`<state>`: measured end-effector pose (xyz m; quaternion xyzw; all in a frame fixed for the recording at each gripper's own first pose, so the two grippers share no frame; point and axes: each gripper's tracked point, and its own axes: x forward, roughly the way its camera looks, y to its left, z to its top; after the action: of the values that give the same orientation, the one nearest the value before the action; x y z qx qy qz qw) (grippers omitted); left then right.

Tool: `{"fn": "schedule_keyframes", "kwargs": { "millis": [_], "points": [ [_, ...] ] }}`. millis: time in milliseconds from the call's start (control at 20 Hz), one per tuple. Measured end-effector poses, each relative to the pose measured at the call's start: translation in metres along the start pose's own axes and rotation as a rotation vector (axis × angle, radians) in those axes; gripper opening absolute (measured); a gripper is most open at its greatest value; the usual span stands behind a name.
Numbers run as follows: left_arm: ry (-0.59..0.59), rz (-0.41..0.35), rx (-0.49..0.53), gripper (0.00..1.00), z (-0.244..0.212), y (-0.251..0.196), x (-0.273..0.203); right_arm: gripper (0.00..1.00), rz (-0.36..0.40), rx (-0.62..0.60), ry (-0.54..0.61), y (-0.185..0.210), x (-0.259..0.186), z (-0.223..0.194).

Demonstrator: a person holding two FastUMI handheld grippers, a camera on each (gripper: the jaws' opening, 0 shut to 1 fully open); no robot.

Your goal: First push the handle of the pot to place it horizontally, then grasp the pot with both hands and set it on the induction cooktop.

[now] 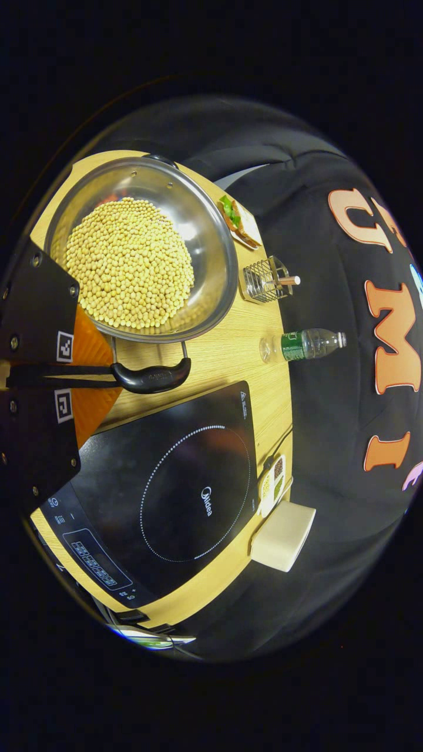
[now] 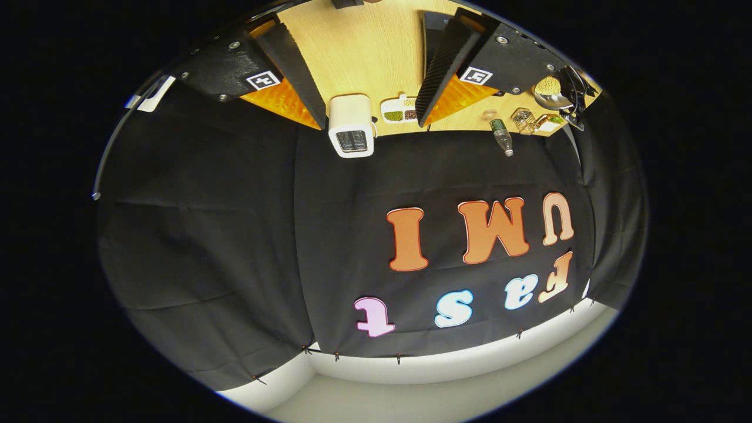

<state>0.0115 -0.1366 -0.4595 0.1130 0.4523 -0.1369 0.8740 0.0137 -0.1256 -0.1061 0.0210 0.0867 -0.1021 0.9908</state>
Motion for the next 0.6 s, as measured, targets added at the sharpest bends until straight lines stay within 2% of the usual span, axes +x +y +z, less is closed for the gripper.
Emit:
{"fn": "schedule_keyframes", "kwargs": {
  "millis": [50,100,150,200,350,600],
  "points": [
    [-0.007,-0.004,0.005,0.02,0.001,0.000,-0.004,0.95,0.001,-0.005,-0.003,0.004,-0.002,0.003],
    [-0.016,-0.010,0.009,0.02,0.002,0.001,-0.008,1.00,0.003,-0.009,-0.007,0.008,-0.005,0.005],
    [-0.025,-0.016,0.010,0.02,0.002,0.001,-0.012,1.00,0.008,-0.013,-0.011,0.014,-0.007,0.008],
    [-0.034,-0.025,0.002,0.01,0.003,0.002,-0.019,0.95,0.014,-0.018,-0.016,0.019,-0.010,0.010],
    [-0.066,-0.062,-0.025,0.02,0.005,0.003,-0.041,0.95,0.042,-0.036,-0.027,0.042,-0.017,0.016],
    [-0.146,-0.059,-0.041,0.02,0.015,0.035,-0.083,0.95,0.104,-0.064,-0.049,0.086,-0.030,0.026]
  ]
}}
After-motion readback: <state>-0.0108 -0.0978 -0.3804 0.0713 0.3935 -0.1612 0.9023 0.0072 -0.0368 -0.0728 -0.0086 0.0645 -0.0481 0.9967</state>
